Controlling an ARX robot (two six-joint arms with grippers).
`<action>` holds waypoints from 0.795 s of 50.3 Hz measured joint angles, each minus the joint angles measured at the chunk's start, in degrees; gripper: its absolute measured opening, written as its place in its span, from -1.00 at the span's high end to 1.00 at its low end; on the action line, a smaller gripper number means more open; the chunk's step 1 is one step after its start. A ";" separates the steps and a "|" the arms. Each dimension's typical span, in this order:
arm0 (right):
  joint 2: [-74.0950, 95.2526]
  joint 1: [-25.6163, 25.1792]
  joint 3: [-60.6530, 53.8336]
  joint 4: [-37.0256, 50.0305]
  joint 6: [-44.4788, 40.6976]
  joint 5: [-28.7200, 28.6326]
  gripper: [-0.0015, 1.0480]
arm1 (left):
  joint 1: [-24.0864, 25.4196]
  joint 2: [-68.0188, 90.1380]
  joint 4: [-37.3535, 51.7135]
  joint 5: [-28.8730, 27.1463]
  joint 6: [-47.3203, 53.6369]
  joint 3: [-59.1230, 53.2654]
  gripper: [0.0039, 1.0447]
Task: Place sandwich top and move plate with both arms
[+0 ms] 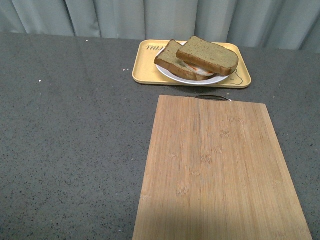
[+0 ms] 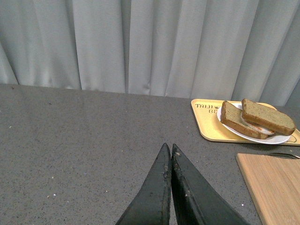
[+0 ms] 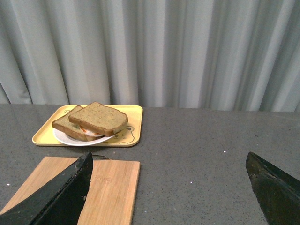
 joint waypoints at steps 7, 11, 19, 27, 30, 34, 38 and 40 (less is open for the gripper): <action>0.00 0.00 0.00 0.00 0.02 0.00 -0.82 | 0.00 -2.54 -2.58 0.00 0.00 0.02 0.93; 0.00 0.00 0.00 0.00 0.00 0.02 -0.82 | 0.00 -9.22 -10.99 0.04 0.00 0.02 0.93; 0.00 0.00 0.00 0.00 0.00 0.02 -0.82 | 0.00 -11.26 -11.67 0.04 0.00 0.02 0.93; 0.00 0.00 0.00 0.00 0.02 0.00 -0.82 | 0.00 -11.32 -11.67 0.04 0.00 0.02 0.46; 0.00 0.00 0.00 0.00 0.00 0.02 -0.82 | 0.00 -11.34 -11.69 0.04 0.00 0.02 0.19; 0.00 0.00 0.00 0.00 0.00 0.00 -0.82 | 0.00 -11.34 -11.69 0.04 0.00 0.02 -0.09; 0.00 0.00 -0.02 0.00 0.02 0.02 -0.82 | 0.00 -11.34 -11.69 0.04 0.00 0.02 -0.30; 0.00 0.00 -0.02 0.00 0.02 0.02 -0.82 | 0.00 -11.34 -11.69 0.04 0.00 0.02 -0.40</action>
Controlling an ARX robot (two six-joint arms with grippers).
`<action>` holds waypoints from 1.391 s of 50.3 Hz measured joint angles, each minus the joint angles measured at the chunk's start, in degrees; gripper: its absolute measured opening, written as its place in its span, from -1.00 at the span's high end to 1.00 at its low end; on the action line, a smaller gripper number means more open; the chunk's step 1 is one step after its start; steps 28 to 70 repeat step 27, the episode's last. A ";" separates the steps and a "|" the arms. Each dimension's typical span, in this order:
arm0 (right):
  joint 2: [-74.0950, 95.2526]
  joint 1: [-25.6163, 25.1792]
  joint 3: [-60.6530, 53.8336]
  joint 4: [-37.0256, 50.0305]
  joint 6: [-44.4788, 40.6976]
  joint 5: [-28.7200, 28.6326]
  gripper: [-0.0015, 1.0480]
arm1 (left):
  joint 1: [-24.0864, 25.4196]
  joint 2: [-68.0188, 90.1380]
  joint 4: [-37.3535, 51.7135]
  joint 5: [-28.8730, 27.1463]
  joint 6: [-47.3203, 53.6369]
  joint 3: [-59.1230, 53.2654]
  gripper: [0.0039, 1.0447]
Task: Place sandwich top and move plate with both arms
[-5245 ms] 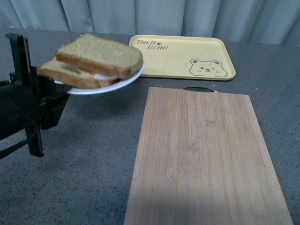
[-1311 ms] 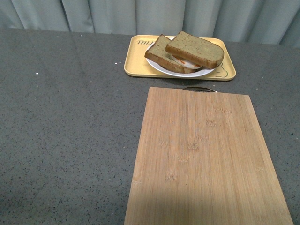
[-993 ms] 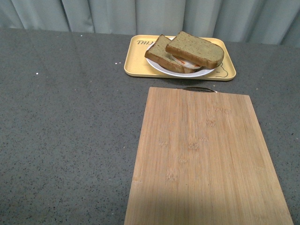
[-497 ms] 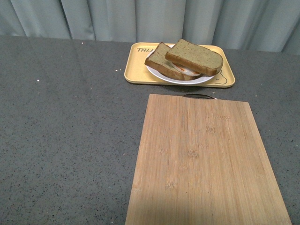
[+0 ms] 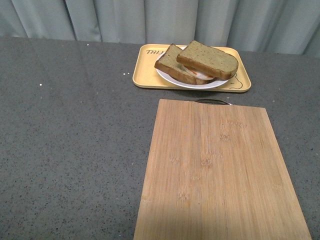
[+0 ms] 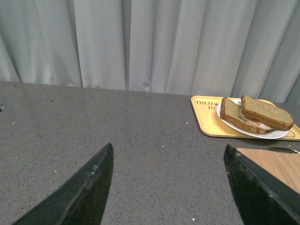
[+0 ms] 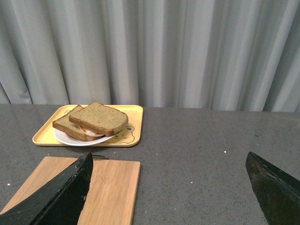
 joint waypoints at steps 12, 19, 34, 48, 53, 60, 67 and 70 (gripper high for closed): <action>0.00 0.00 0.02 0.00 0.00 -0.02 -0.82 | 0.00 0.00 0.00 0.00 0.02 0.00 -0.88; 0.00 0.00 0.02 0.02 -0.02 -0.02 -0.82 | 0.00 0.00 0.00 0.00 0.04 0.00 -0.88; 0.00 0.00 0.02 0.00 0.00 0.00 -0.82 | 0.00 0.00 0.02 0.00 0.04 0.00 -0.88; 0.00 0.00 0.02 0.00 0.00 0.00 -0.82 | 0.00 0.00 0.02 0.00 0.04 0.00 -0.88; 0.00 0.00 0.02 0.00 0.00 0.00 -0.82 | 0.00 0.00 0.02 0.00 0.04 0.00 -0.88; 0.00 0.00 0.02 0.00 0.00 0.00 -0.82 | 0.00 0.00 0.02 0.00 0.04 0.00 -0.88; 0.00 0.00 0.02 0.00 0.00 0.00 -0.82 | 0.00 0.00 0.02 0.00 0.04 0.00 -0.88; 0.00 0.00 0.02 0.00 0.00 0.00 -0.82 | 0.00 0.00 0.02 0.00 0.04 0.00 -0.88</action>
